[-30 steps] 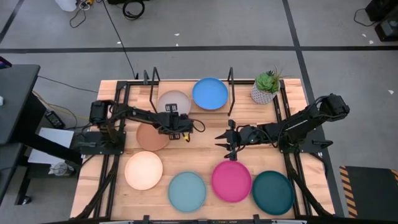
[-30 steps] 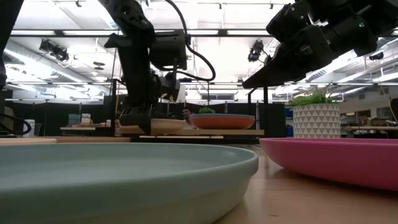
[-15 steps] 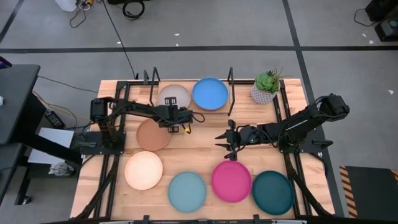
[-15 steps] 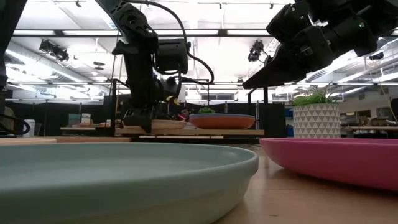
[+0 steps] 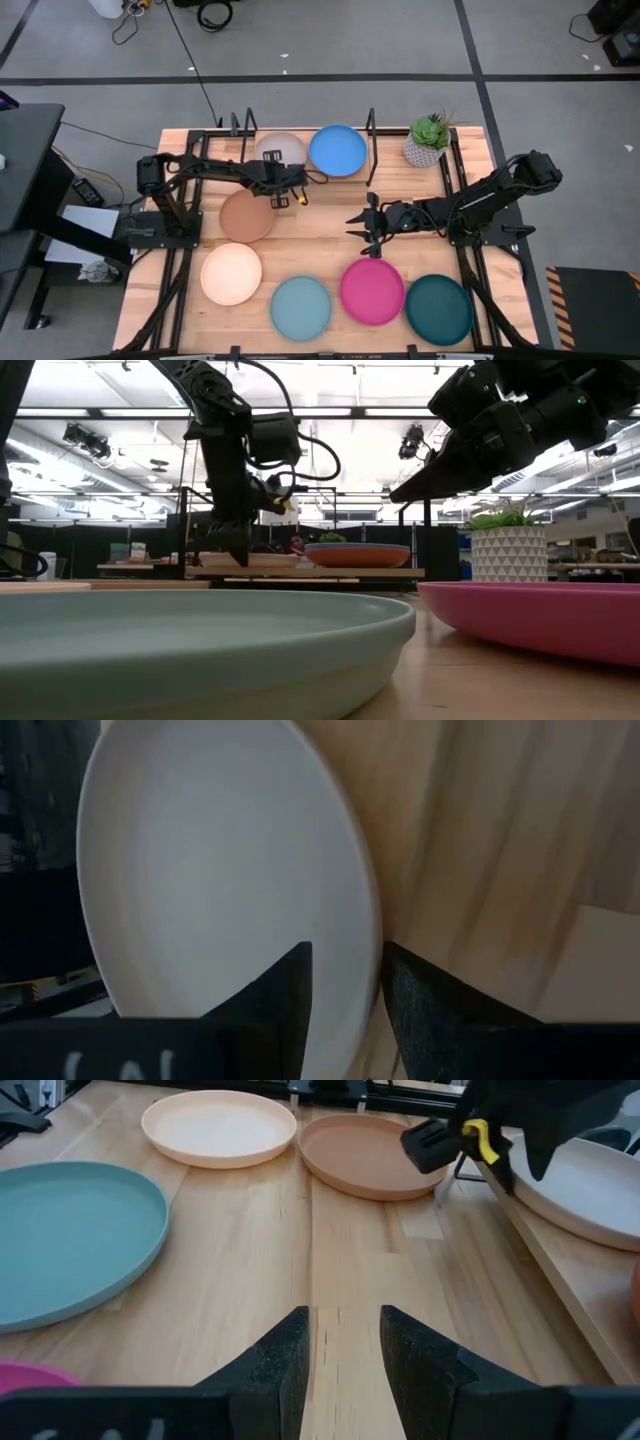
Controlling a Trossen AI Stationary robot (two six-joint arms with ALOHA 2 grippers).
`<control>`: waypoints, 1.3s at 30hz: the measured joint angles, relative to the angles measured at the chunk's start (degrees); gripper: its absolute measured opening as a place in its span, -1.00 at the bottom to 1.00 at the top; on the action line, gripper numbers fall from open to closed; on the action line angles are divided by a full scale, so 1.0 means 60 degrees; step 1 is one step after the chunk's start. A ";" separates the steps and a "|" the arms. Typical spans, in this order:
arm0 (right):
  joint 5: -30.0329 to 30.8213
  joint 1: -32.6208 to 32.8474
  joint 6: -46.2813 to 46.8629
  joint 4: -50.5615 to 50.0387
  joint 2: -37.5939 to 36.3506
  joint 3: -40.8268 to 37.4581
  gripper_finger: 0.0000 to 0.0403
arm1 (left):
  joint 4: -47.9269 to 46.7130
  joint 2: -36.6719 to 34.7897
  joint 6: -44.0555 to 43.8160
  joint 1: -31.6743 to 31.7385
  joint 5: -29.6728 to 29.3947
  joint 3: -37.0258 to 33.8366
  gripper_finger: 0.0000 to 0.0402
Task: Place and stack plates onto a shelf
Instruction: Put the gray plate on the shelf, then stack the brown plate on top of the gray plate on the shelf
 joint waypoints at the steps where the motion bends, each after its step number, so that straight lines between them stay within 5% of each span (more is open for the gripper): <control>1: 0.0000 0.0000 0.0000 0.0000 0.0000 0.0000 -0.35 | 0.0037 0.0000 0.0046 0.0049 0.0000 0.0000 -0.36; 13: 0.0000 0.0000 -0.0146 -0.0035 0.0000 0.0000 -0.35 | -0.1192 -0.0441 -0.0378 -0.0577 -0.0007 0.0534 -0.36; 16: 0.0033 -0.0060 -0.0586 0.0123 0.0000 -0.0004 -0.35 | -0.2070 -0.0525 -0.1757 -0.1055 0.0366 0.0997 -0.36; 23: -0.0003 -0.0210 -0.1283 -0.0113 -0.0004 -0.0059 -0.35 | -0.2642 -0.0539 -0.6348 -0.2301 0.3418 0.1182 -0.36; 30: -0.0230 -0.0204 -0.1400 0.0832 -0.0007 -0.0879 -0.35 | -0.2878 -0.0532 -0.9002 -0.3272 0.2680 0.0806 -0.36; 39: -0.0525 -0.0168 -0.1015 0.1801 -0.0007 -0.1746 -0.35 | -0.2818 -0.0245 -1.0181 -0.3352 0.2178 -0.0011 -0.36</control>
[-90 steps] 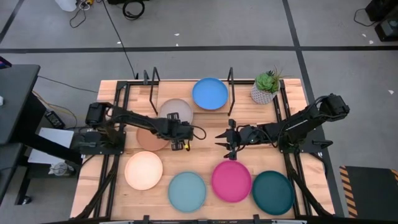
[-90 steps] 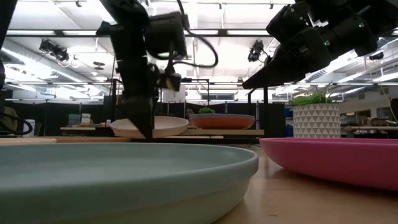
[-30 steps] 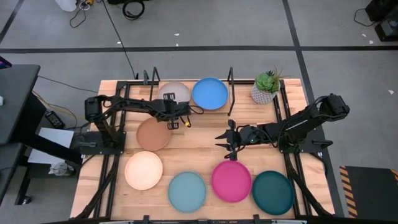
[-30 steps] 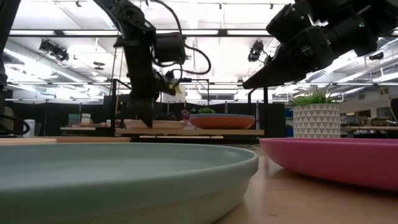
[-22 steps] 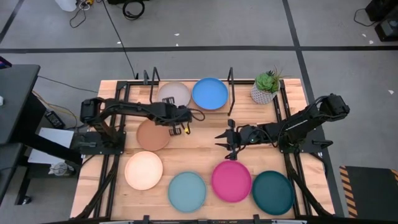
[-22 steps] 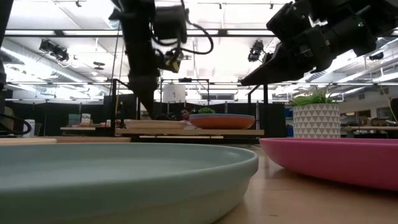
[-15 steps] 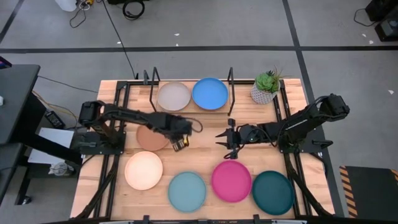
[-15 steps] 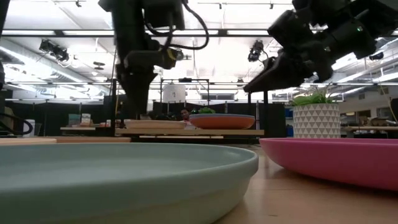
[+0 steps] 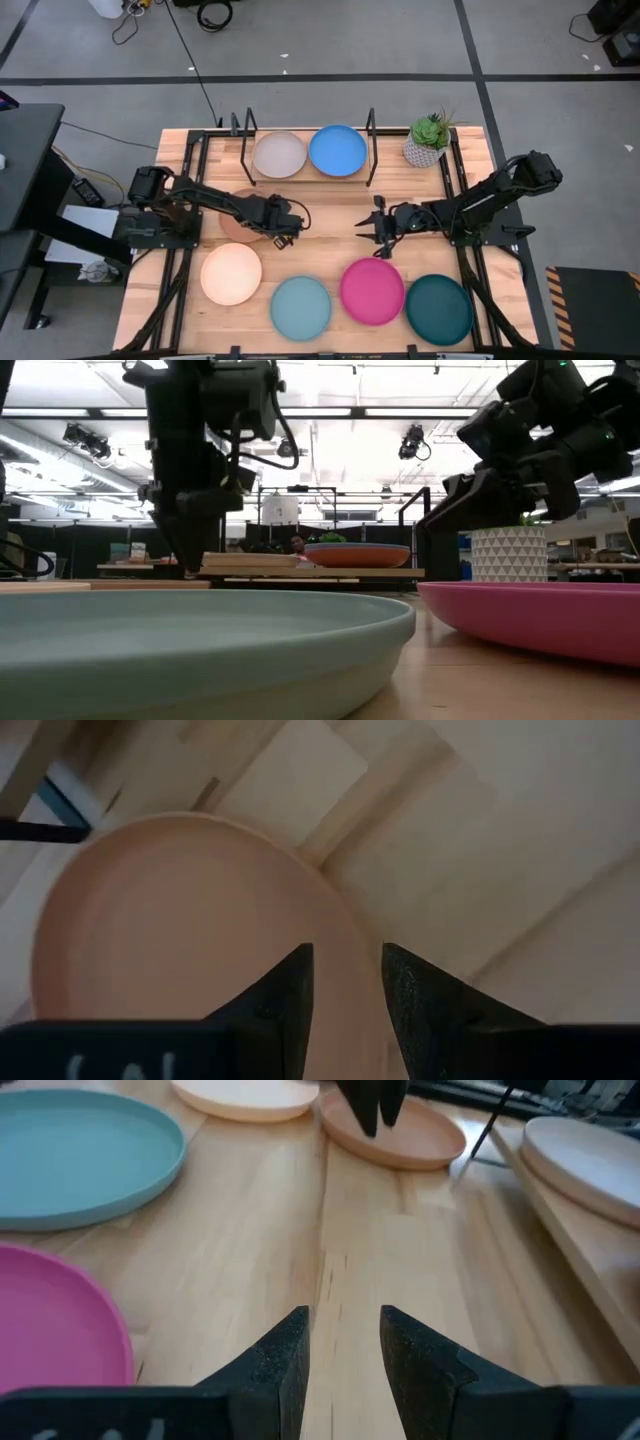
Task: Place and stack plates onto a shelf
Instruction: Stack the brown plate on top of the gray plate on the shelf
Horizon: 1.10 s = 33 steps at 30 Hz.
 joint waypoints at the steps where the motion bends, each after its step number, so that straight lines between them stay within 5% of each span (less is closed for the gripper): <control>1: 0.0004 0.0000 -0.0022 0.0191 0.0000 -0.0074 -0.35 | 0.0126 0.0042 -0.0017 0.0002 -0.0031 -0.0036 -0.37; 19: -0.0754 0.0000 -0.0460 0.0541 0.0004 -0.0243 -0.35 | 0.1093 0.0456 -0.0561 0.0020 -0.0564 -0.0506 -0.38; 33: -0.1451 0.0156 -0.0345 0.0386 0.0004 -0.0243 -0.35 | 0.0869 0.0570 -0.0748 0.0057 0.0794 -0.0445 -0.93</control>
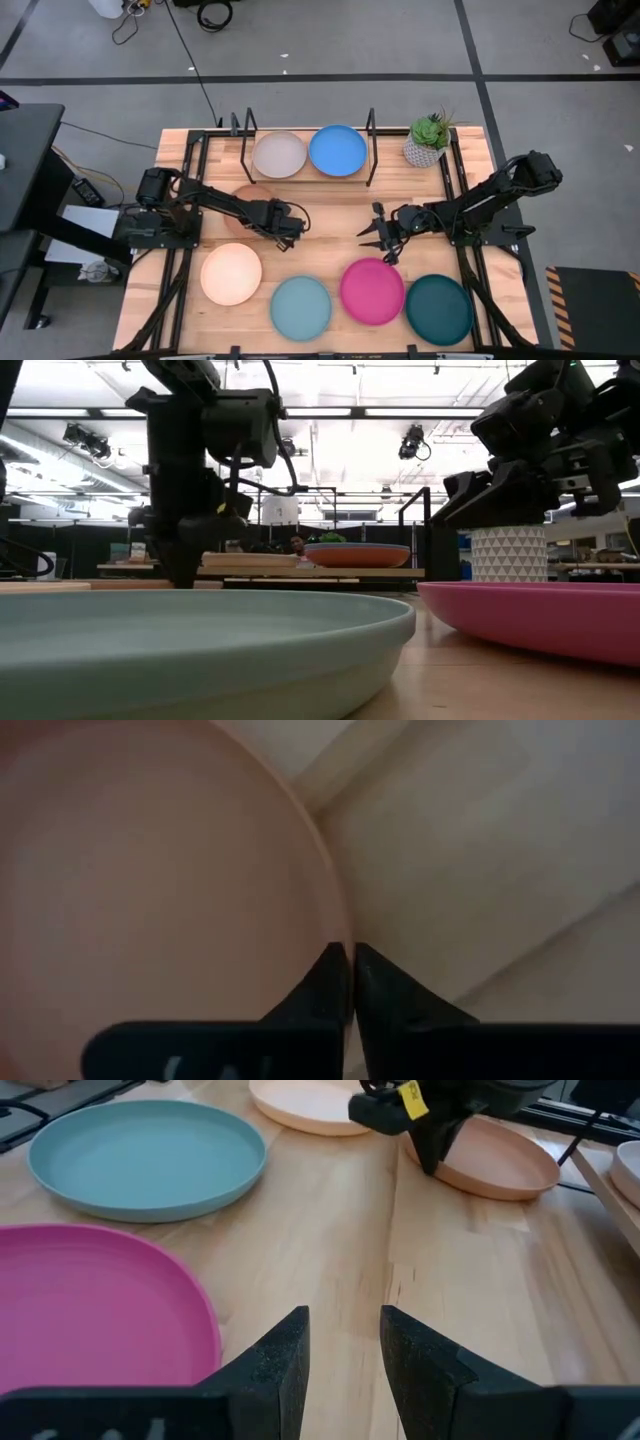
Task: Place and stack plates onto a shelf
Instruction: Stack the brown plate on top of the gray plate on the shelf
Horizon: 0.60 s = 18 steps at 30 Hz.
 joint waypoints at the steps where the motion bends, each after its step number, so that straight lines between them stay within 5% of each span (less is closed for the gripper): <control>1: 0.0033 0.0015 -0.0003 -0.0005 0.0000 0.0000 -0.35 | -0.0123 -0.0001 0.0024 -0.0010 0.0199 0.0103 -0.93; 10: 0.0074 -0.0041 -0.0154 -0.0027 0.0000 0.0000 -0.35 | -0.0668 -0.0291 0.2499 -0.0029 0.2248 0.2406 -0.93; 14: 0.0119 -0.0054 -0.0005 -0.0262 0.0004 0.0000 -0.35 | -0.0805 -0.0409 0.3871 -0.0019 0.1587 0.3770 -0.93; 18: 0.0176 -0.0056 0.0081 -0.0415 0.0004 0.0000 -0.35 | -0.1068 -0.0434 0.5040 0.0019 -0.0113 0.4901 -0.92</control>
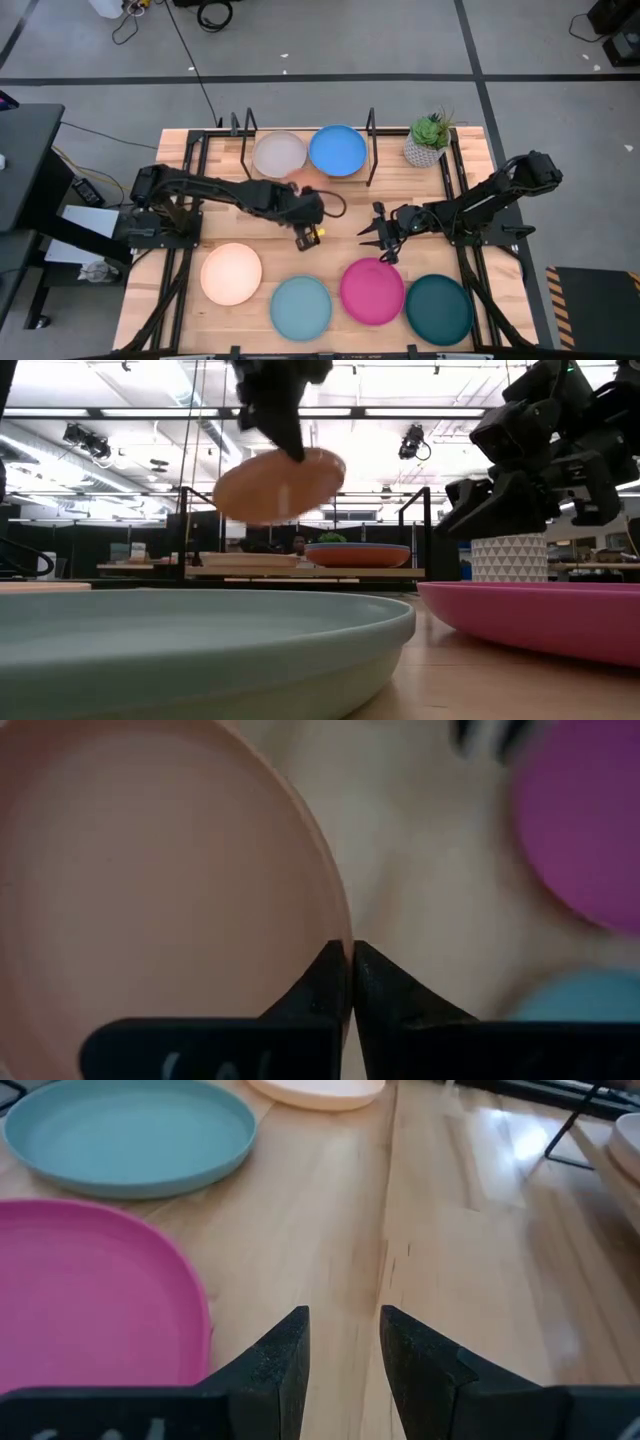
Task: Place and stack plates onto a shelf
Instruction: Stack the brown plate on top of the gray plate on the shelf
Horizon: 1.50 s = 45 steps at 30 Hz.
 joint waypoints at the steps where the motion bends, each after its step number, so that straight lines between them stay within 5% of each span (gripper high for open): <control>1: 0.0000 -0.0002 0.0000 0.0033 0.0000 0.0000 -0.35 | -0.0151 0.0000 0.0225 0.0059 -0.0494 0.0158 -0.92; 8: 0.0129 -0.0002 0.0099 0.0222 0.0000 0.0000 -0.35 | -0.0725 0.0174 0.1233 0.1449 -0.1403 0.0251 -0.92; 19: 0.0118 0.0034 0.0266 0.0505 0.0000 0.0001 -0.35 | -0.1060 0.0917 0.2428 0.3807 -0.0234 0.0233 -0.92; 37: 0.0069 0.0348 0.0338 0.0565 0.0000 0.0004 -0.35 | -0.0582 0.2110 0.2703 0.4440 -0.0122 0.0233 -0.80; 45: 0.0069 0.0363 0.0350 0.0584 0.0000 0.0004 -0.35 | -0.0549 0.1882 0.2632 0.4415 -0.0526 0.0280 -0.40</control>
